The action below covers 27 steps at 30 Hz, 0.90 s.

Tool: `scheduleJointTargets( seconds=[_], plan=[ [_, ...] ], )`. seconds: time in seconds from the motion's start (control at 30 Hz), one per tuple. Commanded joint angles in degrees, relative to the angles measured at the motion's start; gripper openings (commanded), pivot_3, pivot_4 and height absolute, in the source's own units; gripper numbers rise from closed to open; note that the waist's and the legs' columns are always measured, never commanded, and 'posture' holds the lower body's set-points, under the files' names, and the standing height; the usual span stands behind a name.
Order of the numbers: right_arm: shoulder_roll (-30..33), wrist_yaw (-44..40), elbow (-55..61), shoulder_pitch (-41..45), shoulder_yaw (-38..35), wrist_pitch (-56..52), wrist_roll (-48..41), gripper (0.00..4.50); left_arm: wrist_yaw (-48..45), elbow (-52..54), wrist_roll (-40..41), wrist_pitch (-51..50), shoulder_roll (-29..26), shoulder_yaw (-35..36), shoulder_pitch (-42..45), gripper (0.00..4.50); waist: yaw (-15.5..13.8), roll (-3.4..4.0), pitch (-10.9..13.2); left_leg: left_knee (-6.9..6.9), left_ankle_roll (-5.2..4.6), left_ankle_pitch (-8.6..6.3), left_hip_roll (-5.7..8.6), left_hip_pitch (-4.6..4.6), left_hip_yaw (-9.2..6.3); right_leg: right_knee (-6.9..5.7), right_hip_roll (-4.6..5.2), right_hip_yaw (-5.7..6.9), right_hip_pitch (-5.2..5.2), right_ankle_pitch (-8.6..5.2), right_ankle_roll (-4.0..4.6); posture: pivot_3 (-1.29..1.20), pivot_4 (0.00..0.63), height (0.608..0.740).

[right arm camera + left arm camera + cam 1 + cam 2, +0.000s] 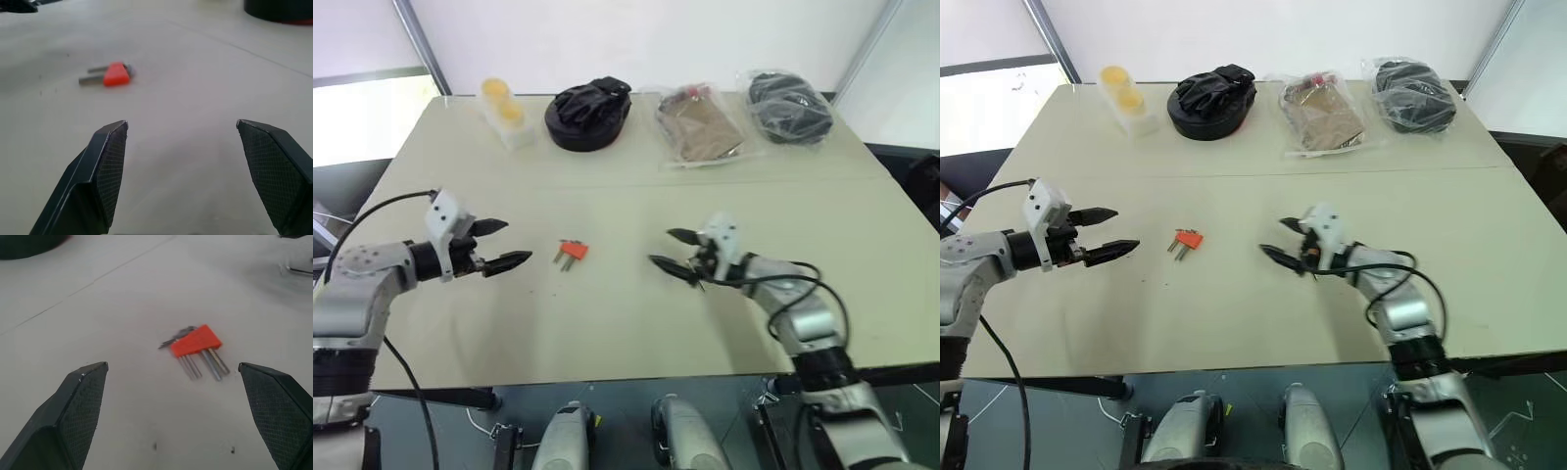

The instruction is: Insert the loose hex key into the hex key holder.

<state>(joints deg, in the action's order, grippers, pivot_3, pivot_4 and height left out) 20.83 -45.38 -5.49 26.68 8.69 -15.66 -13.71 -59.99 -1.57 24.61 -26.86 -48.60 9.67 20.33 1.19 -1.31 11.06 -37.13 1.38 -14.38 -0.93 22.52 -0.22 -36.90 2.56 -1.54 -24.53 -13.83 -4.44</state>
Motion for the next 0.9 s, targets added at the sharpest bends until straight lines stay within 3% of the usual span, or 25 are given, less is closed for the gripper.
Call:
scheduleJointTargets(
  seconds=[0.03, 0.33, 0.9],
  plan=[
    [-5.22, 3.18, -5.40, 4.49, 4.18, 2.94, 4.53, 3.69, -1.55, 2.47, 1.46, -1.62, -1.81, 0.56, 0.47, 4.46, 0.01, 0.00, 0.00, 0.00, 0.00, 0.00, 0.00, 0.00, 0.00, 0.01, 0.00, 0.00, 0.00, 0.01, -0.02, 0.00, 0.150, 0.740],
    [-15.24, 4.94, -19.19, 11.13, 9.33, 7.60, 10.11, 3.69, 0.92, 7.60, 3.35, -4.71, -1.11, 3.25, -4.50, 4.46, 0.01, -0.01, 0.00, 0.00, 0.00, 0.00, -0.01, 0.05, -0.04, -0.02, 0.13, 0.02, -0.02, 0.06, -0.11, 0.00, 0.150, 0.740],
    [-21.56, 3.85, -40.79, 20.17, 7.88, 17.09, 13.60, 3.69, 6.73, 11.20, 3.50, -4.26, 2.00, 3.54, -8.47, 4.46, 1.58, -0.01, -0.01, 0.02, 0.00, 0.00, -0.03, -0.07, -0.20, -0.15, 0.12, 0.01, -0.01, 0.08, -0.10, 0.00, 0.150, 0.740]
  ],
)
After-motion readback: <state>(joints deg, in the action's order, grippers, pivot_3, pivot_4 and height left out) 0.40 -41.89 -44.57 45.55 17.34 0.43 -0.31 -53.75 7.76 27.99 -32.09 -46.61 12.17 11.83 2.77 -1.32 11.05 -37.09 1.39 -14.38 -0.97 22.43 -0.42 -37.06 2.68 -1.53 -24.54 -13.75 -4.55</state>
